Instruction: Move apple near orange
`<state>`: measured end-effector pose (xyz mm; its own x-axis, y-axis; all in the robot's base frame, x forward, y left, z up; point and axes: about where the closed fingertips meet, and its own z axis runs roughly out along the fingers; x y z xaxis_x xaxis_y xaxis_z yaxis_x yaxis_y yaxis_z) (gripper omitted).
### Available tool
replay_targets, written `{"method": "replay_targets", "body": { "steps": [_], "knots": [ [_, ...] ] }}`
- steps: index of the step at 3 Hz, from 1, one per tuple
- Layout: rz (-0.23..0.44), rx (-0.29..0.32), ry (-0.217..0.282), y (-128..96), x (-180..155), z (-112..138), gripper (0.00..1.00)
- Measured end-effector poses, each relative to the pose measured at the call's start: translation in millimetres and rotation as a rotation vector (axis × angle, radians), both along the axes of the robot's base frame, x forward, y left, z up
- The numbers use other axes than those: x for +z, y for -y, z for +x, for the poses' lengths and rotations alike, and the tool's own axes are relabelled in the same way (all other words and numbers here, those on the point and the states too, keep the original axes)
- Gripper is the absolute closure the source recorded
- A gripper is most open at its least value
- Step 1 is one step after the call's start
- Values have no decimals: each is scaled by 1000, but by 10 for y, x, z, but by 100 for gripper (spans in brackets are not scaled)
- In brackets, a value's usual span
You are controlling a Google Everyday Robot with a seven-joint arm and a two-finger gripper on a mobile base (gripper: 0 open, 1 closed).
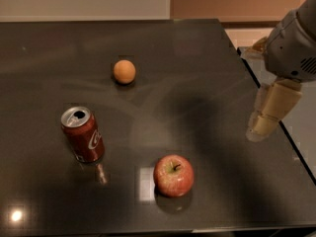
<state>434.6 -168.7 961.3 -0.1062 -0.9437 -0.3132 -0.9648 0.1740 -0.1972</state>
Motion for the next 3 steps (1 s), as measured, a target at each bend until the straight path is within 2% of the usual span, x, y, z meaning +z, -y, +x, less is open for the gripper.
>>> {"method": "replay_targets", "body": {
  "steps": [2, 3],
  "knots": [
    [146, 151, -64, -607, -310, -303, 0],
    [165, 213, -86, -799, -496, -454, 0]
  ]
}}
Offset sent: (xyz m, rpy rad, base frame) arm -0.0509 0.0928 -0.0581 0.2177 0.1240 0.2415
